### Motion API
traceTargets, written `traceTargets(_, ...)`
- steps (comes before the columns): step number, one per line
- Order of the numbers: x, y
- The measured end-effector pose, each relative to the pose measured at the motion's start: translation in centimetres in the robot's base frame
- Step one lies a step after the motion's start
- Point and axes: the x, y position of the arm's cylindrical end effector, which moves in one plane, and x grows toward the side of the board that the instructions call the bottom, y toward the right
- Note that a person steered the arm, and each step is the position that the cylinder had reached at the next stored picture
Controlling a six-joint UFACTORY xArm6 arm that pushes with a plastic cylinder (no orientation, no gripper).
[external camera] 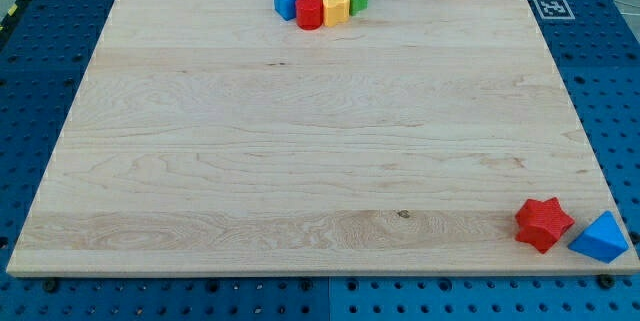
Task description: Push the green star into the green circle
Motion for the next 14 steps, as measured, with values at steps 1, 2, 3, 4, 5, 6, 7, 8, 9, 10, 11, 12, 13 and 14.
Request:
traceTargets(1,5.4,0.0)
traceTargets(2,10.4,0.0)
traceTargets(3,13.7,0.5)
traceTargets(4,13.7,1.1)
traceTargets(5,13.3,-0.5)
traceTargets(6,12.0,-3.2)
traceTargets(7,10.7,-5.7)
traceTargets(8,7.9,-5.7)
traceTargets(9,4.8,-5.7)
traceTargets(10,2.1,-5.7)
traceTargets(11,1.5,-7.5)
traceTargets(12,1.6,-10.2)
traceTargets(13,1.6,-12.8)
traceTargets(14,1.6,-15.5)
